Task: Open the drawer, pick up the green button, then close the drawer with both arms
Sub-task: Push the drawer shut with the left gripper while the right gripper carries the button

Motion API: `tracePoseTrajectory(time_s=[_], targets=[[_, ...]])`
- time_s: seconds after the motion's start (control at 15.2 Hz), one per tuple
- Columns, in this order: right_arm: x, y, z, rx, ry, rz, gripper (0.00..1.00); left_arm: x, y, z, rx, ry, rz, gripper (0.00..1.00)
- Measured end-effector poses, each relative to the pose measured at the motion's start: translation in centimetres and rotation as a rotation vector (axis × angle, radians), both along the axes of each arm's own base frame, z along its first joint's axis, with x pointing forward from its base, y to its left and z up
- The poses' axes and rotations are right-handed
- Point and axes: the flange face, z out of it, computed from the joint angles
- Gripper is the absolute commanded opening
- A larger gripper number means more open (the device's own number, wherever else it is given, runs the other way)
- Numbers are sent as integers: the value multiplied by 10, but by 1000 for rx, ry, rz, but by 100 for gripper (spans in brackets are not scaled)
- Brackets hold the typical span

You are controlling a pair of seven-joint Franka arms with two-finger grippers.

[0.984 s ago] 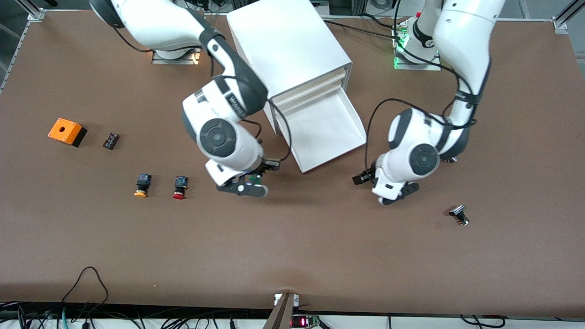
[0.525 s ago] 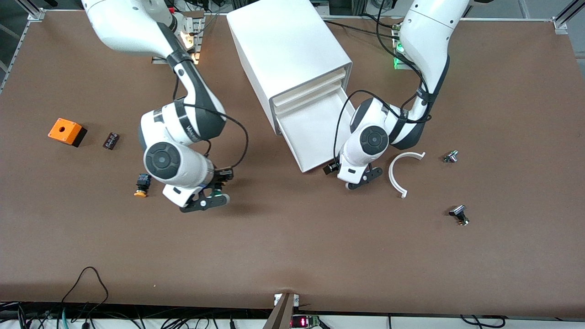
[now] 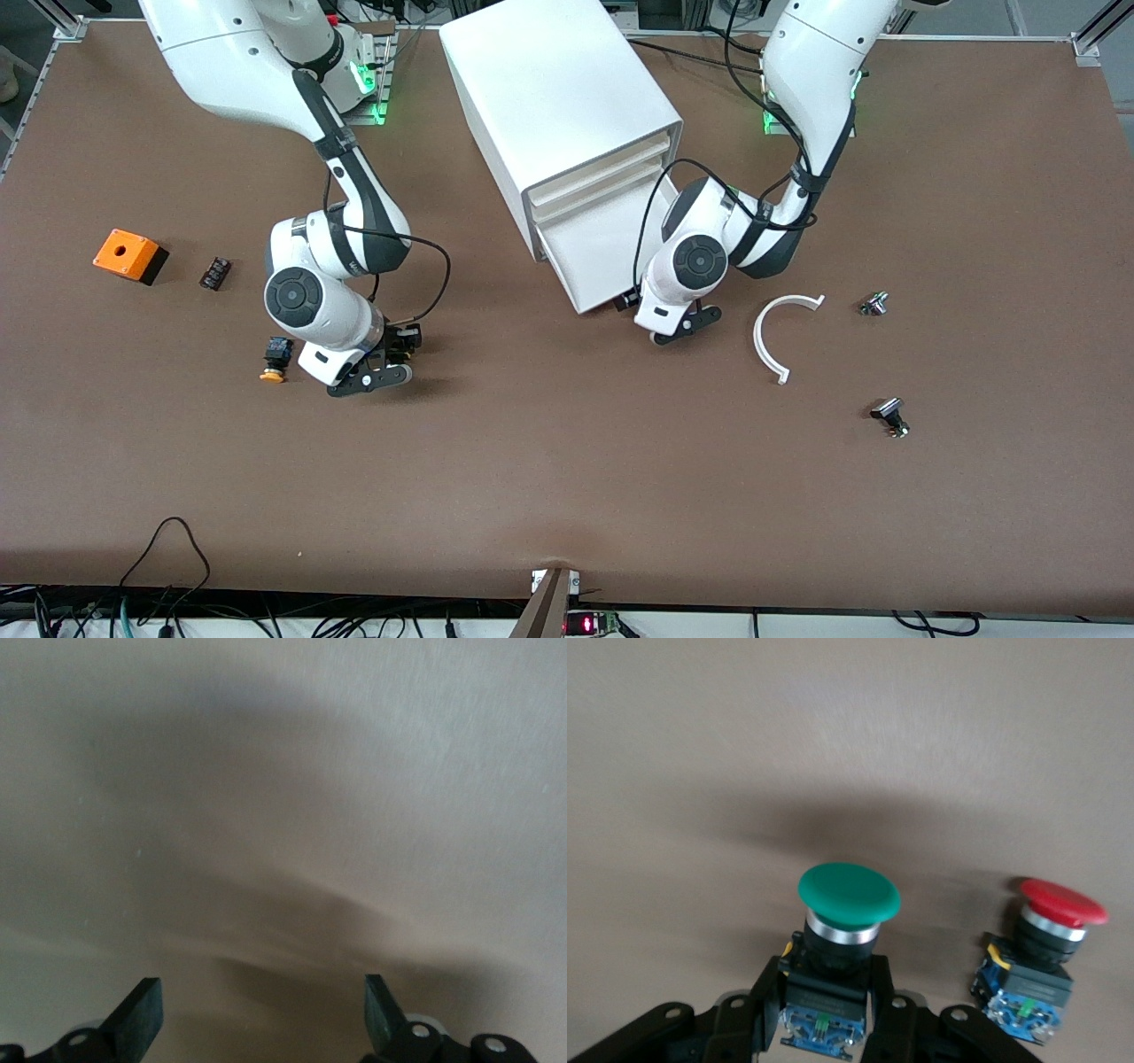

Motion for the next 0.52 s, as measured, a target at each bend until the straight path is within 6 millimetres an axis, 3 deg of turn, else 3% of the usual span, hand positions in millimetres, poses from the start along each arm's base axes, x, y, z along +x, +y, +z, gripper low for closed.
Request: tracePoseTrajectory(time_s=[0.07,0.13,0.26,0.33,0.39,0.52], targets=[[-4,-2,-7,-2,0,-1,0,-3,-1,4,3,18,-16,100],[-6,-3,-12,-3,1,-2,20,-7,-2,7,4,36,-36,100],[-8,-5,-17,-4,3,-6,77,-15,-9,13,-9,67,-62,100],[-8,-6,-17,-4,1,-8,91,-19,-13,14,-18,77,-69,100],[-7,-7,-17,-3,-1,-10,99,-23,-17,14,-23,88,-78,100],[-3,-12,-14,-1,-10,-21,99,-31,-22,13,-29,116,-92,100]])
